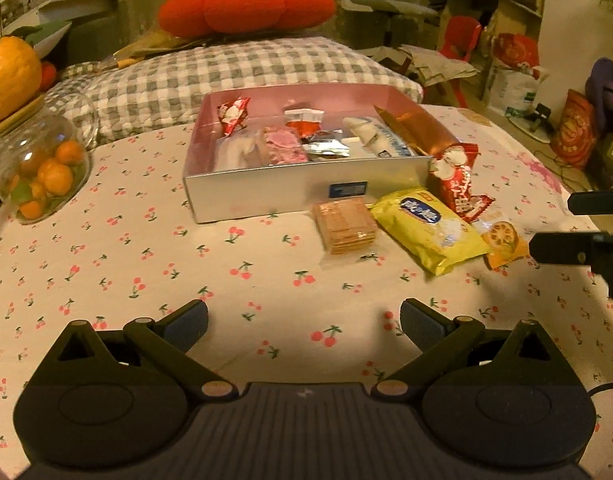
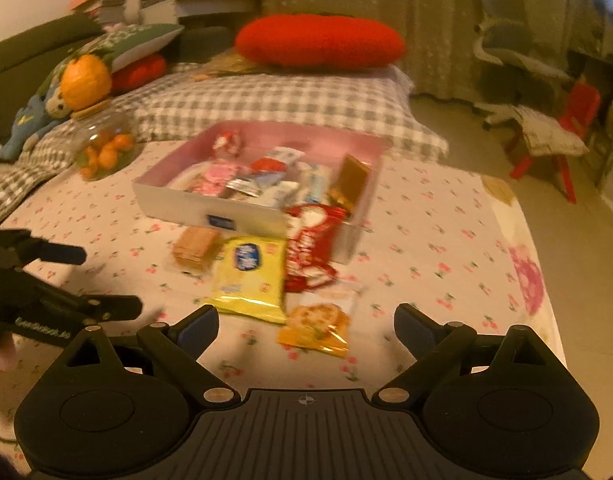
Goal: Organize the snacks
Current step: 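Move both tools back toward the remaining snacks on the sheet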
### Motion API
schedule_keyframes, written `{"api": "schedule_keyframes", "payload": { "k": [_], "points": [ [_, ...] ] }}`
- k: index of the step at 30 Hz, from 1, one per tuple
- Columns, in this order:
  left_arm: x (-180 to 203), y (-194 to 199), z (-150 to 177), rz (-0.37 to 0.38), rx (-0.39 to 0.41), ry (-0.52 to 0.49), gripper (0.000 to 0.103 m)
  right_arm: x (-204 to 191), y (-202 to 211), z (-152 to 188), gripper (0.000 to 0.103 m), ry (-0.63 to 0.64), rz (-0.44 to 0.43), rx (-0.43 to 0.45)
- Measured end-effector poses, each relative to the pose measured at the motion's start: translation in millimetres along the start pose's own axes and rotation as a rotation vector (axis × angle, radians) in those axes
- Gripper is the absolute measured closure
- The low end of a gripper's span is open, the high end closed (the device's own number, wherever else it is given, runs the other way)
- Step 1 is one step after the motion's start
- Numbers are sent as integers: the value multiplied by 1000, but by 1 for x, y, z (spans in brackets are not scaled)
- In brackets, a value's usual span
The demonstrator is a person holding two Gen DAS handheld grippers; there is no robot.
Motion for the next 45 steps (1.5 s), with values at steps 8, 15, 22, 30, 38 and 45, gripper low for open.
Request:
{"api": "schedule_keyframes", "payload": {
  "k": [8,15,22,30,38,45],
  "points": [
    [20,-16,-3,30,-3,4,1,30,-5,4,7,-69,39,-17],
    [11,-26,-12,33,31,96,1,33,-15,11,6,-53,27,-49],
    [5,-33,-20,0,55,107,3,29,-30,24,6,-37,0,-97],
    [7,-47,-24,-35,61,66,11,18,-47,29,6,-6,-1,-131],
    [3,-49,-23,-24,69,46,11,23,-51,28,6,20,12,-126],
    [-16,-41,-16,-57,68,36,11,47,-46,31,4,-25,49,-128]
  ]
}}
Point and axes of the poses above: each gripper's, at about its wrist camera, not at the fingertips, and y roughly against the way its jaws point, x to its right, z to its underside, the point moved 10 cm from there along -y, roughly the way its jaws point, and after that the axes turned 6 degrees about x, right-handed, at the moved point
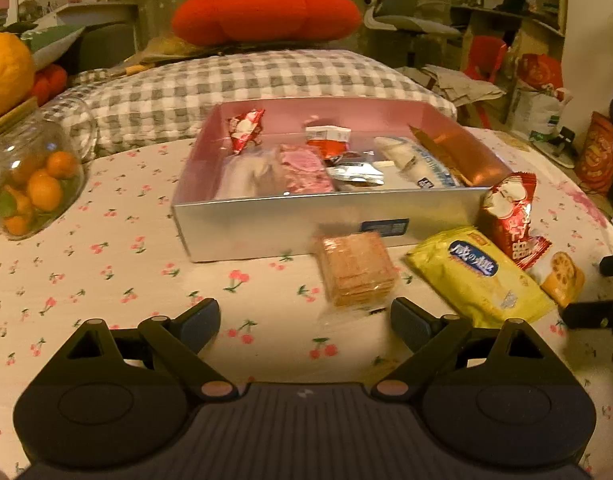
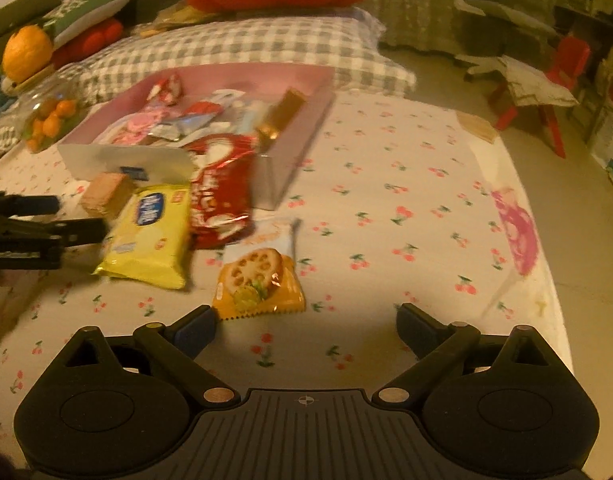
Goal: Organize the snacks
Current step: 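Move both tools back toward the remaining snacks on the sheet, then grasp the wafer cake with left tool while right tool grasps the cracker packet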
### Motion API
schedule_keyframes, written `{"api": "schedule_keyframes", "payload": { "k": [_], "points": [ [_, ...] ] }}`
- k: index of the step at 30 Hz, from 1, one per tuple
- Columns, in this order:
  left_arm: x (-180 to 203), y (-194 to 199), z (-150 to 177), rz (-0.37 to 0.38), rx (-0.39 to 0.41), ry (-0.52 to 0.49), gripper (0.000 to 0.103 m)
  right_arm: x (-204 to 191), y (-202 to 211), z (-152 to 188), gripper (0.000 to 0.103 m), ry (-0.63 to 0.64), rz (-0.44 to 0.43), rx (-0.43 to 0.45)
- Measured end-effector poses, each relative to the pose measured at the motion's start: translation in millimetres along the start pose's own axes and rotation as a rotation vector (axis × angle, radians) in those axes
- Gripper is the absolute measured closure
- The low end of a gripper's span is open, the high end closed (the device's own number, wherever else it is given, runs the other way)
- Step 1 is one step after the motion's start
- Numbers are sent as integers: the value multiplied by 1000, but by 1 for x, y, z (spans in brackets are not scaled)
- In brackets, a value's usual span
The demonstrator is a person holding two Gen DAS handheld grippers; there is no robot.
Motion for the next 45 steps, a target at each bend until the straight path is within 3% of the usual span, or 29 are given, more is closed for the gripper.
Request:
{"api": "schedule_keyframes", "payload": {
  "k": [6,14,18,20,23,31,45],
  "points": [
    [11,1,0,79,-1,23,12,-8,-2,-3,4,-2,-39,-4],
    [29,-10,-6,73,13,-17,18,-14,-10,-8,4,26,-21,13],
    [23,-11,-8,58,32,4,29,-16,-13,-10,5,24,-18,32],
    [22,-11,-10,55,37,11,41,-18,-13,-11,8,24,-24,42],
    [21,-9,-11,59,40,22,53,-23,-11,-14,22,28,-35,59],
    [17,-6,-11,73,38,48,62,-39,-8,-17,57,42,-76,85],
    [14,9,-6,98,-7,137,71,-46,7,-16,67,-31,-111,44]
  ]
}}
Point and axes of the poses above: each gripper's, at about its wrist camera, not at the fingertips, and y roughly against the way its jaws point, x to its right, z to its underside, the point moved 10 cm from there along -y, roughly the way its jaws point, and after that the axes turned 6 degrees about x, right-handed, at the moved point
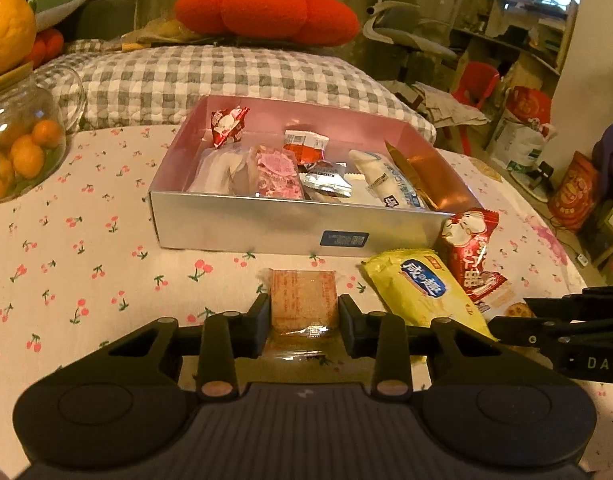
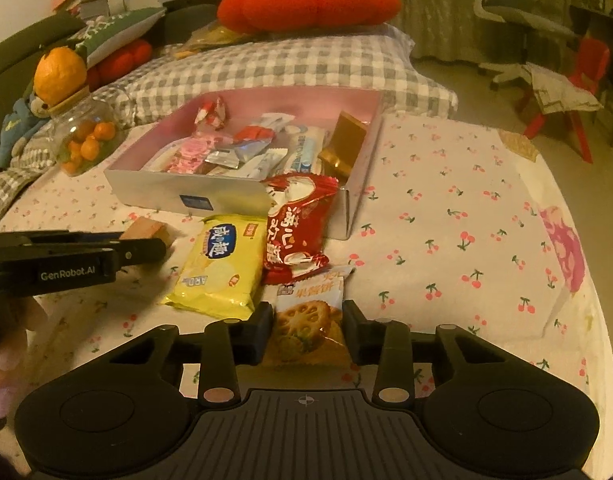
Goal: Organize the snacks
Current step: 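Grasp the wafer cake with left tool while right tool grasps the cracker packet, then carry both held snacks up and over into the pink box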
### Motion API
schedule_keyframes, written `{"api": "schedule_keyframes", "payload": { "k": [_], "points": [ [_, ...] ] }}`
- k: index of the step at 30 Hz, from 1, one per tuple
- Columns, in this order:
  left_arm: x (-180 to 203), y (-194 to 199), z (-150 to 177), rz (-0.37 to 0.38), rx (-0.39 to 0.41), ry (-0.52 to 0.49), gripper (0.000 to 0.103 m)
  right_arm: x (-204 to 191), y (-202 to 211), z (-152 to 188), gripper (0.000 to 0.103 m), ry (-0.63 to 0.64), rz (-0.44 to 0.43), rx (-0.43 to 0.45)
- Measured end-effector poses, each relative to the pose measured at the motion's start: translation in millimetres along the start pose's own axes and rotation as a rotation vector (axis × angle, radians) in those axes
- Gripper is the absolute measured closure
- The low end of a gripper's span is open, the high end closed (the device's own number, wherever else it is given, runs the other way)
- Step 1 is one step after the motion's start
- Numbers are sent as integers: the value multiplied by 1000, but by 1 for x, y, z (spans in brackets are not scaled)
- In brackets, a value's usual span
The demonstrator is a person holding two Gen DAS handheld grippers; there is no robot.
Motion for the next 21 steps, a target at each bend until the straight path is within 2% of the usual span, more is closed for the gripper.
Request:
{"api": "schedule_keyframes", "payload": {
  "k": [6,14,21],
  "points": [
    [5,6,3,22,-18,-8,71,-4,6,0,69,-19,-16,-13],
    [5,14,1,39,-31,11,71,-1,12,1,71,-156,-76,-59],
    [7,21,0,56,-35,21,71,-6,22,-2,77,-188,-99,-57]
  ]
}}
Point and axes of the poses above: each gripper's, at about its wrist camera, not at the fingertips, and y roughly against the way its jaws point, x to its right, z to its underside, the point moved 10 cm from there along -y, roughly the way its jaws point, and after that the axes turned 6 degrees about x, right-handed, at the moved point
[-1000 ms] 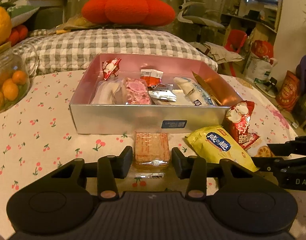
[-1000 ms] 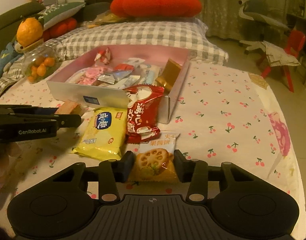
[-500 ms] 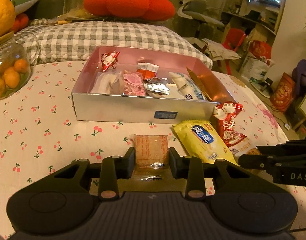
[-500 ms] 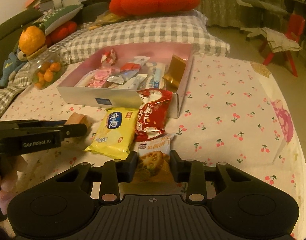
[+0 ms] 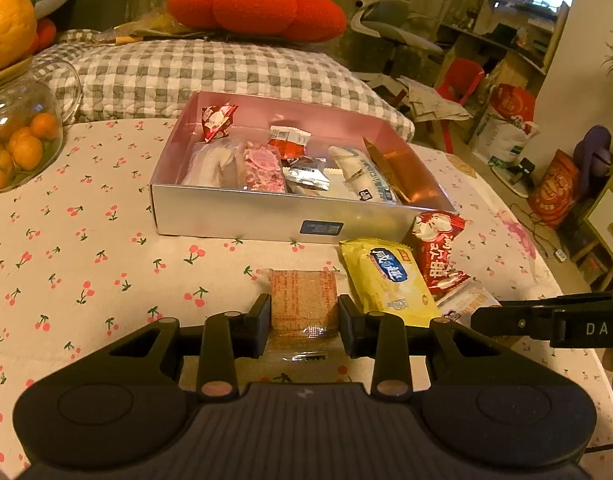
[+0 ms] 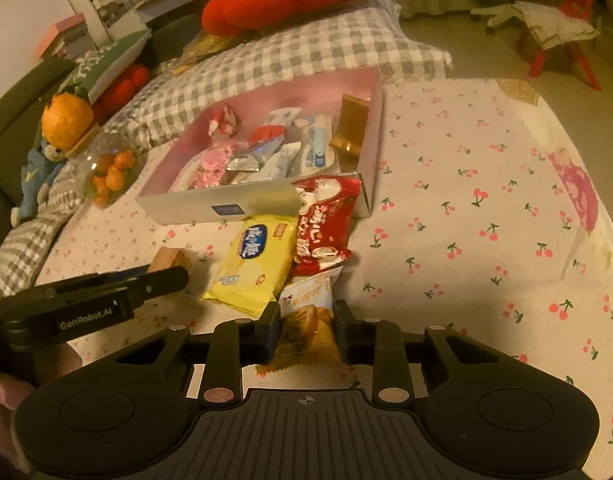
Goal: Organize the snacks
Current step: 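Carry both held snacks up and over into the pink box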
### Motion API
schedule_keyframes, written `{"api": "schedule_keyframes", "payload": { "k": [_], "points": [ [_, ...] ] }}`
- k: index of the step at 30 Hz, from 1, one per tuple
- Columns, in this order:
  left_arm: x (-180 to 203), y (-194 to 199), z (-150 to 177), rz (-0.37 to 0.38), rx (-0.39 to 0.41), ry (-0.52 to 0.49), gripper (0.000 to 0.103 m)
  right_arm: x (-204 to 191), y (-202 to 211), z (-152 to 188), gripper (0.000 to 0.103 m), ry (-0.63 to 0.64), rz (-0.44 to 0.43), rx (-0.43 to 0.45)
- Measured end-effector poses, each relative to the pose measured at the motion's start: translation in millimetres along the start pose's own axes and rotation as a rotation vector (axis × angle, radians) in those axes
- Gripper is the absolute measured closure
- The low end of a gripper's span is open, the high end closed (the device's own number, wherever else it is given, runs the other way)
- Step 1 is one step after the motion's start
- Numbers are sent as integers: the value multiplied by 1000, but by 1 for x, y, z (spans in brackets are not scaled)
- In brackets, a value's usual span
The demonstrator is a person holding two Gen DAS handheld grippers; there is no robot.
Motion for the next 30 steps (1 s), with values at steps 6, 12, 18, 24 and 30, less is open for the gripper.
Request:
{"api": "schedule_keyframes", "payload": {
  "k": [6,12,18,24,30],
  "points": [
    [1,4,6,4,-15,-2,71,2,0,0,83,38,29,10],
    [3,6,11,13,-29,-11,71,1,0,3,70,90,56,16],
    [6,4,16,18,-45,-20,71,-9,-9,15,33,145,63,-1],
    [8,2,20,20,-59,-33,71,-19,-24,28,35,303,139,13],
    [8,2,21,16,-60,-46,71,-24,-21,26,73,303,117,18]
  ]
}}
Point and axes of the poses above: each gripper's, at about its wrist camera, not at the fingertips, and y roughly against the way its jaws point, x to its right, z to its underside, the point moved 10 cm from there along -y, roughly the way its jaws point, and after that the axes turned 6 degrees about x, right-handed, at the moved point
